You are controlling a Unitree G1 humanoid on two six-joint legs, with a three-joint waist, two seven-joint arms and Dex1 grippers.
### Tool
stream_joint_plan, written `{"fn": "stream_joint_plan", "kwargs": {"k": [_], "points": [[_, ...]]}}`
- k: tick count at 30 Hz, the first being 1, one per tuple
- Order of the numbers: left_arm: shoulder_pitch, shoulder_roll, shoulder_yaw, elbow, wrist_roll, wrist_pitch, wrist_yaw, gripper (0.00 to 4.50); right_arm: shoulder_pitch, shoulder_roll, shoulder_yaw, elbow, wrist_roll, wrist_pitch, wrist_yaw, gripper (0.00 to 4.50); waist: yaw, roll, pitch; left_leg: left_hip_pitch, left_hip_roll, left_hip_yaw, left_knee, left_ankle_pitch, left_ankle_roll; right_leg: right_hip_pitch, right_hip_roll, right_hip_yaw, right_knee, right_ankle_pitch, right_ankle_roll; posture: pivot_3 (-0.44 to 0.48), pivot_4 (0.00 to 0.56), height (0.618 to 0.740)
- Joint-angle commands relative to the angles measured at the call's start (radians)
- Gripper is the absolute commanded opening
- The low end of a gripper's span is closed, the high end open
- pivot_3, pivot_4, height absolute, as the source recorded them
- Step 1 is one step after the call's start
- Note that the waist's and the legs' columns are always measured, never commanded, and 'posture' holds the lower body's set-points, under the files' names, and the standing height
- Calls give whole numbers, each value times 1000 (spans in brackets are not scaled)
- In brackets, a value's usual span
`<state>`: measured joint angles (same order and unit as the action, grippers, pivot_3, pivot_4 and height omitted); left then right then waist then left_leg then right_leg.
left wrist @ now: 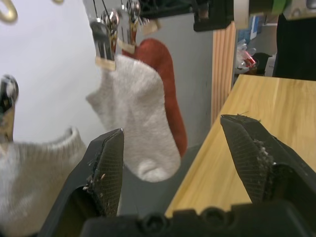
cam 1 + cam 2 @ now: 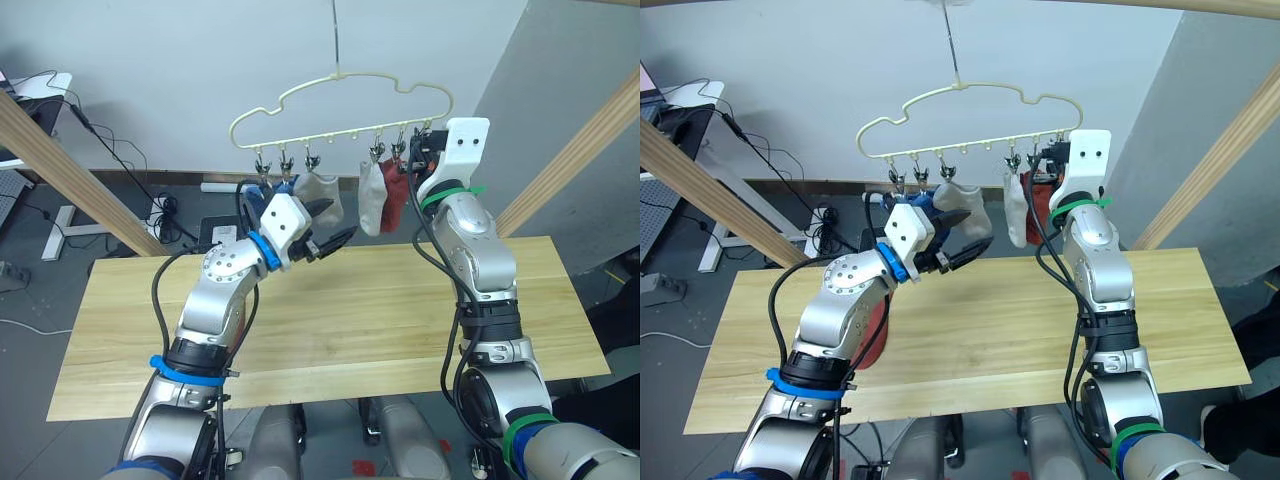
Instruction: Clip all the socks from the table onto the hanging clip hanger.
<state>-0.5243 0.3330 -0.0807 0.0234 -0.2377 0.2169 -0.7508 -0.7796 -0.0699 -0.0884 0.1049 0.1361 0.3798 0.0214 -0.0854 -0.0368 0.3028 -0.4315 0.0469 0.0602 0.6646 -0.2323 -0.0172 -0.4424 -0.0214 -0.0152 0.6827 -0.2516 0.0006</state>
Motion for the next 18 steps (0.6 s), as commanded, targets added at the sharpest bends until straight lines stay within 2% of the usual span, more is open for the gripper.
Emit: {"fn": "stream_joint_plan", "kwargs": {"k": [1, 2, 3, 7, 18], "points": [[7, 8, -4, -64, 0, -4, 5, 3470, -11, -5, 1, -41, -6, -15, -2, 118, 0, 0, 0, 0, 0, 0, 0, 0, 0, 0, 0, 0, 0, 0, 0, -160, 243, 740], [8, 8, -4, -65, 1, -3, 5, 3470, -8, -4, 0, -42, -7, -14, -8, 118, 0, 0, 0, 0, 0, 0, 0, 0, 0, 0, 0, 0, 0, 0, 0, -160, 243, 740], [9, 9, -4, -66, 1, -2, 6, 3470, -7, -3, -1, -42, -8, -14, -11, 838, 0, 0, 0, 0, 0, 0, 0, 0, 0, 0, 0, 0, 0, 0, 0, -160, 243, 740], [8, 9, -6, -67, 2, 0, 6, 3470, -6, -9, 6, -45, -15, -4, -12, 2064, 0, 0, 0, 0, 0, 0, 0, 0, 0, 0, 0, 0, 0, 0, 0, -160, 243, 740], [0, 6, -8, -52, 6, -7, 3, 3470, -24, -4, -4, -29, -33, -26, -21, 2064, 0, 0, 0, 0, 0, 0, 0, 0, 0, 0, 0, 0, 0, 0, 0, -164, 241, 740]]}}
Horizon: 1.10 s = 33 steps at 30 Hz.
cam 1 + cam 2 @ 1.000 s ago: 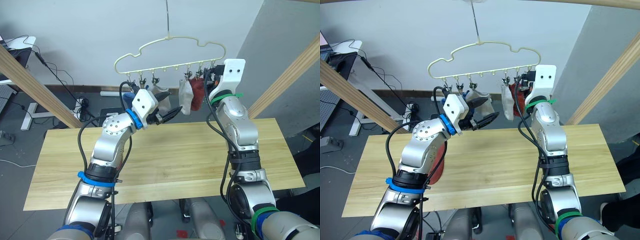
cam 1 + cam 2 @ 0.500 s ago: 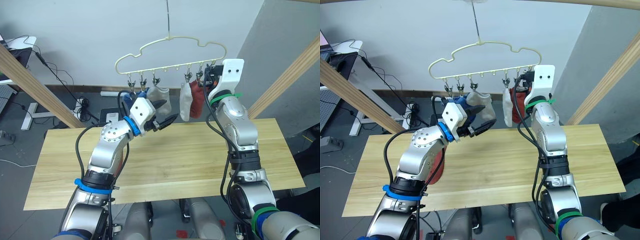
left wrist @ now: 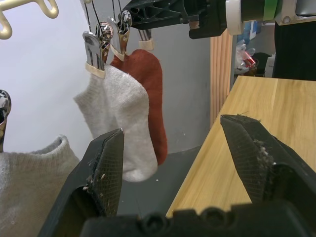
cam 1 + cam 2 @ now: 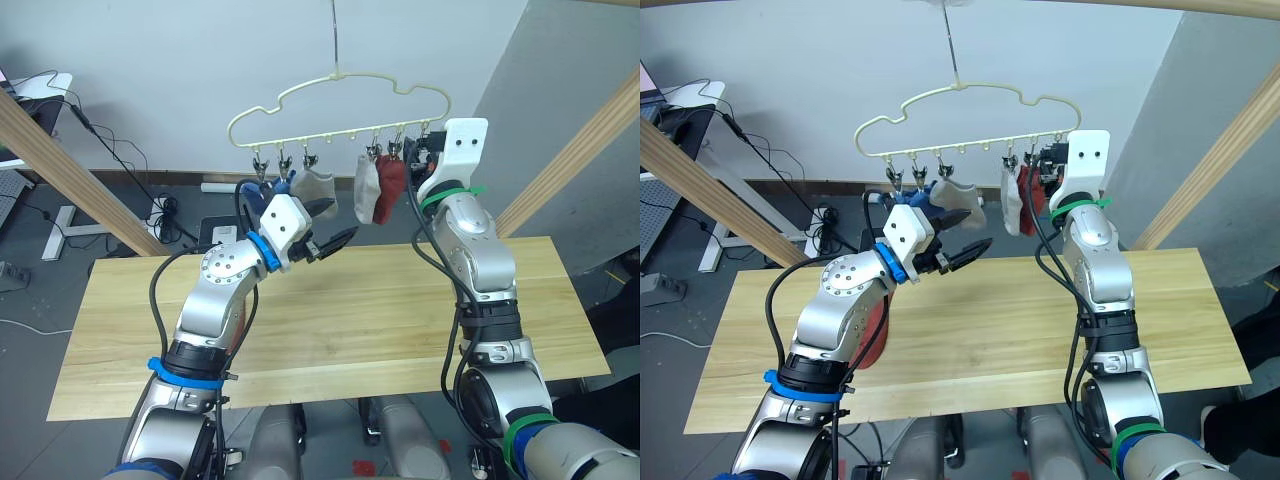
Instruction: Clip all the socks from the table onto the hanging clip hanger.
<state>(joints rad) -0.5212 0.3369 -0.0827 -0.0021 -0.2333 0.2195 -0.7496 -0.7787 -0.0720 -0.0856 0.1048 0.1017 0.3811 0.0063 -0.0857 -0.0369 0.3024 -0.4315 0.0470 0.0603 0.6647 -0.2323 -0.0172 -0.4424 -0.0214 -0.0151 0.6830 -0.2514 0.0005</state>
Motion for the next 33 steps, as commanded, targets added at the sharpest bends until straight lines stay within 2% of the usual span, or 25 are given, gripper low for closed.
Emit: {"fn": "stream_joint_plan", "kwargs": {"k": [1, 25, 33], "points": [[-3, 2, -6, -26, 2, -9, 2, 3470, -27, 0, -8, -29, 2, -28, -7, 2064, 0, 0, 0, 0, 0, 0, 0, 0, 0, 0, 0, 0, 0, 0, 0, -164, 241, 740], [-4, 0, -17, -12, 13, -21, 1, 3470, -45, 22, -18, -28, 9, 1, -30, 2064, 0, 0, 0, 0, 0, 0, 0, 0, 0, 0, 0, 0, 0, 0, 0, -168, 242, 740], [-4, 1, -17, -7, 16, -23, 0, 3470, -53, 35, -30, -29, 2, 40, -86, 2064, 0, 0, 0, 0, 0, 0, 0, 0, 0, 0, 0, 0, 0, 0, 0, -168, 242, 740]]}}
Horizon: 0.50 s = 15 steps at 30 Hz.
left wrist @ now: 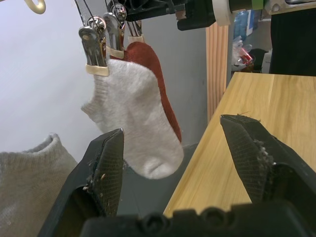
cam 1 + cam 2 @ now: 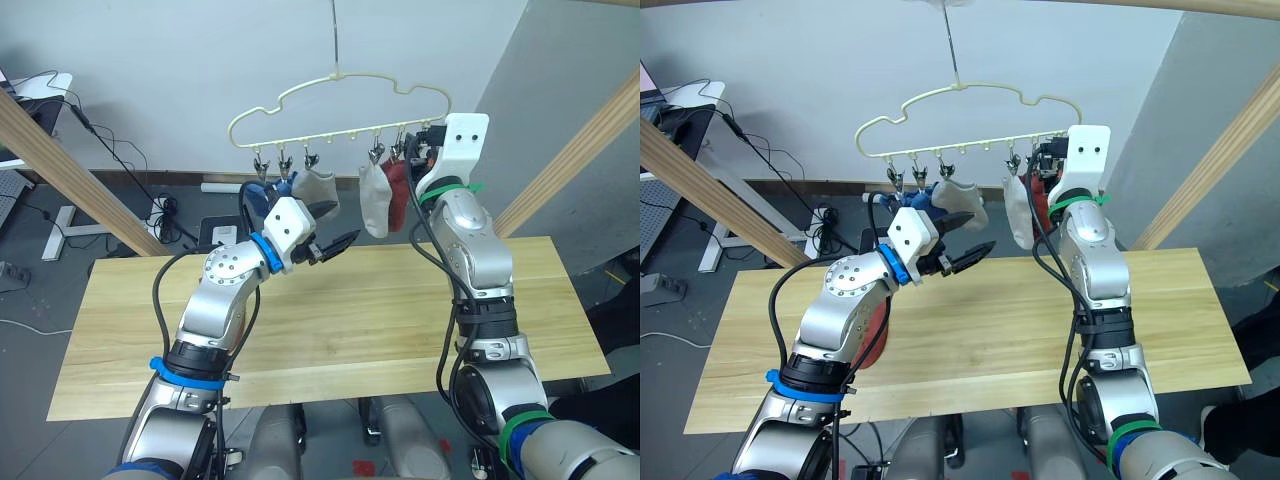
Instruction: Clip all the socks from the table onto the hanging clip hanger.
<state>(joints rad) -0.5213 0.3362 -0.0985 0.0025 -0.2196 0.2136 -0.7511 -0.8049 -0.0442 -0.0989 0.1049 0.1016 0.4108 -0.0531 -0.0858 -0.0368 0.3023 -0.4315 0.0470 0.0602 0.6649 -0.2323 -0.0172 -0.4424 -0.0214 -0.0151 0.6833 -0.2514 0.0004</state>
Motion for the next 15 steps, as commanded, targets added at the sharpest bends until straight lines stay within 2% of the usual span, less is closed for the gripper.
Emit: {"fn": "stream_joint_plan", "kwargs": {"k": [1, 15], "points": [[-5, 1, -1, -10, 2, -18, 1, 3470, -28, 10, -17, -30, 5, 12, -31, 2064, 0, 0, 0, 0, 0, 0, 0, 0, 0, 0, 0, 0, 0, 0, 0, -168, 242, 740], [-3, 1, -3, -9, 4, -19, 2, 3470, -32, 50, -33, -52, 19, 26, -76, 2064, 0, 0, 0, 0, 0, 0, 0, 0, 0, 0, 0, 0, 0, 0, 0, -173, 244, 740]]}}
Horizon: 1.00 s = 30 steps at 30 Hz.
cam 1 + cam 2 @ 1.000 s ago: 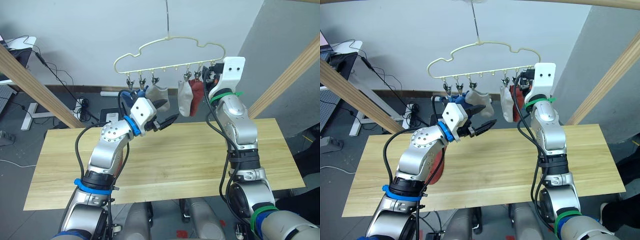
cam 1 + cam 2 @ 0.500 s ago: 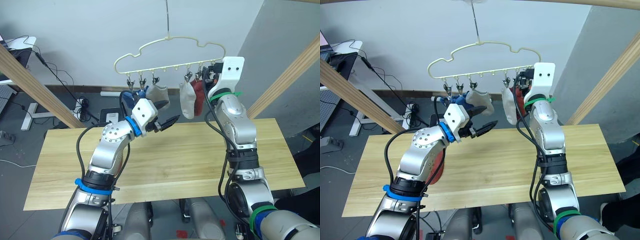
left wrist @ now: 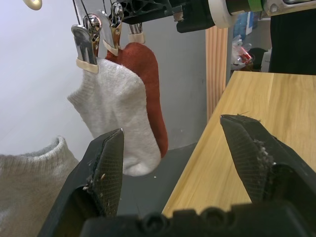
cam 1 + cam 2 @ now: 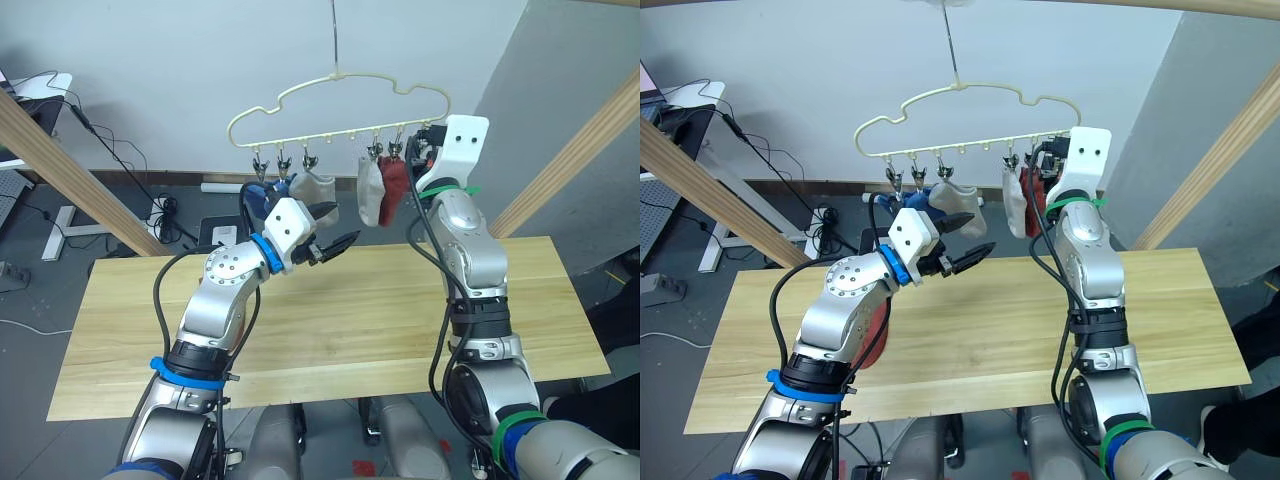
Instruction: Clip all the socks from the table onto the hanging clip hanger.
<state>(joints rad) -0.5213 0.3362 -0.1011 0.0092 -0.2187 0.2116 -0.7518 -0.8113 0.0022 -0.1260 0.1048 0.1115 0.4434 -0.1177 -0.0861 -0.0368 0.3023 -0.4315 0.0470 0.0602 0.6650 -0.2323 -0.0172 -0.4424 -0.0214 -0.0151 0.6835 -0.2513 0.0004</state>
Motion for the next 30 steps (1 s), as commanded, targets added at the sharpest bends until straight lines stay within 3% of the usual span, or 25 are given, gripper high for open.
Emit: {"fn": "stream_joint_plan", "kwargs": {"k": [1, 3, 6, 10, 23, 30], "points": [[-3, 1, -1, -17, 3, -17, 2, 3470, -25, 4, -6, -54, 9, -6, -11, 2064, 0, 0, 0, 0, 0, 0, 0, 0, 0, 0, 0, 0, 0, 0, 0, -174, 244, 740], [-3, 2, -2, -17, 3, -18, 2, 3470, -23, 4, -4, -56, 8, -7, -9, 2064, 0, 0, 0, 0, 0, 0, 0, 0, 0, 0, 0, 0, 0, 0, 0, -174, 244, 740], [-2, 2, -3, -17, 4, -18, 1, 3470, -20, 4, 0, -62, 7, -8, -5, 1486, 0, 0, 0, 0, 0, 0, 0, 0, 0, 0, 0, 0, 0, 0, 0, -176, 244, 740], [-1, 1, -4, -16, 5, -20, 1, 3470, -17, 2, 7, -66, 4, -13, 4, 149, 0, 0, 0, 0, 0, 0, 0, 0, 0, 0, 0, 0, 0, 0, 0, -177, 243, 740], [10, 6, -3, -20, 8, -22, 0, 3470, -3, -5, 20, -74, -6, -14, 29, 131, 0, 0, 0, 0, 0, 0, 0, 0, 0, 0, 0, 0, 0, 0, 0, -178, 238, 740], [12, 5, -5, -21, 10, -23, 1, 3470, 6, -9, 24, -76, -16, -1, 25, 2650, 0, 0, 0, 0, 0, 0, 0, 0, 0, 0, 0, 0, 0, 0, 0, -175, 236, 740]]}}
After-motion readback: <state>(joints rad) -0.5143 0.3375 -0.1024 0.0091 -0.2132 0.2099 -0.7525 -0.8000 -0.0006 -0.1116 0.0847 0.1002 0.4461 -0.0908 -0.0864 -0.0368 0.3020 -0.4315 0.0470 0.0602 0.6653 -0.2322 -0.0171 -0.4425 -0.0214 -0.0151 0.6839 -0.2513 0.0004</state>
